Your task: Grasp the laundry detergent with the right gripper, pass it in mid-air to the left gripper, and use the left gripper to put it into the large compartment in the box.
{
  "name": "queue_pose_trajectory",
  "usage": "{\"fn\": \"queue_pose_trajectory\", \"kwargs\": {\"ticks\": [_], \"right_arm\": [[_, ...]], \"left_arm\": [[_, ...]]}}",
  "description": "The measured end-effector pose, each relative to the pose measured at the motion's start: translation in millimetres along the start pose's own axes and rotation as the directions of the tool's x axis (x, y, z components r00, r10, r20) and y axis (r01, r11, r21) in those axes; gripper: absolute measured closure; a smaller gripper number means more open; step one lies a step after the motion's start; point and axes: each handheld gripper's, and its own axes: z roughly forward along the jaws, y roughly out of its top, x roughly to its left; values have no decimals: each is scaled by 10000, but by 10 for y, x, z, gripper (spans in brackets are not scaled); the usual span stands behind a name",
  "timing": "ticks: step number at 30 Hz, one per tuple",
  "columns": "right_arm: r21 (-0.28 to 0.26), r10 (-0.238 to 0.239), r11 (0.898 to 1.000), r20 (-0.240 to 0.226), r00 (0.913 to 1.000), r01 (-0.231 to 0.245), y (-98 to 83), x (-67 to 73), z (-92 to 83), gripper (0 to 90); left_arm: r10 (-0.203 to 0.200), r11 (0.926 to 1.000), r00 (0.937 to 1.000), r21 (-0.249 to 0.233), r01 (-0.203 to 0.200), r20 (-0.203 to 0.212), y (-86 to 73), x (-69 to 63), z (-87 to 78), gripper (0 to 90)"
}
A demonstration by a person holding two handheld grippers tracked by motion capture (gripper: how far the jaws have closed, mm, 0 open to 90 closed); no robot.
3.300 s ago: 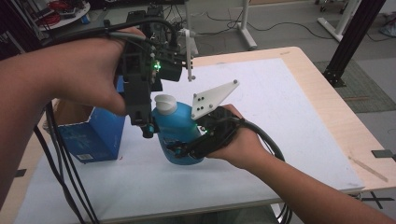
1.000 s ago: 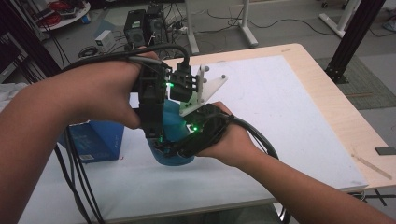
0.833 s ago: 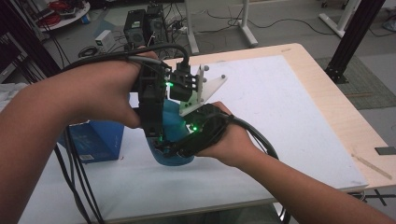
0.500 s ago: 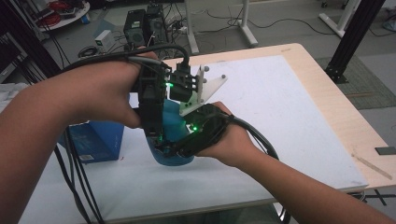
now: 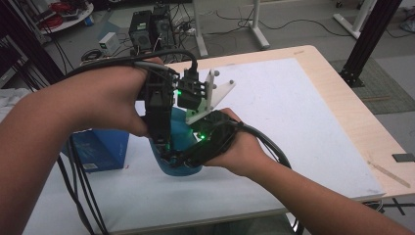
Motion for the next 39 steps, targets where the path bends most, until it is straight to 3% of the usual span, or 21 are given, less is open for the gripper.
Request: {"fn": "queue_pose_trajectory", "kwargs": {"ticks": [12, 20, 24, 30, 34, 35, 37, 39], "right_arm": [[-113, -91, 9999, -47, 9999, 90, 9, 9, -18, 434], [-3, 92, 10000, 191, 9998, -92, 1, -15, -168, 238], [-193, 61, 9998, 352, 9994, -54, 16, -34, -302, 220], [-128, 82, 9999, 1049, 9945, -69, 16, -109, -481, 190], [-24, 121, 9999, 1948, 9808, -118, 60, -159, -587, 207], [6, 168, 9999, 1864, 9823, -173, 73, -178, -620, 279], [-136, 249, 9997, 2087, 9777, -226, 93, -201, -681, 254], [46, 419, 9990, 2295, 9724, -441, 115, -212, -708, 230]], "left_arm": [[-138, 9995, 9999, -300, 136, -71, -18, -17, -43, 401], [-446, 9973, 9990, -585, 449, 76, -121, 30, -140, 400], [-749, 9957, 9971, -542, 753, 91, -206, 78, -194, 400], [-1167, 9920, 9932, -498, 1163, -38, -341, 144, -281, 399], [-1631, 9847, 9866, -606, 1633, 81, -457, 210, -362, 398], [-1755, 9822, 9844, -657, 1759, 124, -490, 225, -384, 398], [-1965, 9779, 9804, -701, 1970, 143, -555, 251, -436, 398], [-2144, 9739, 9767, -740, 2147, 124, -603, 264, -470, 398]]}}
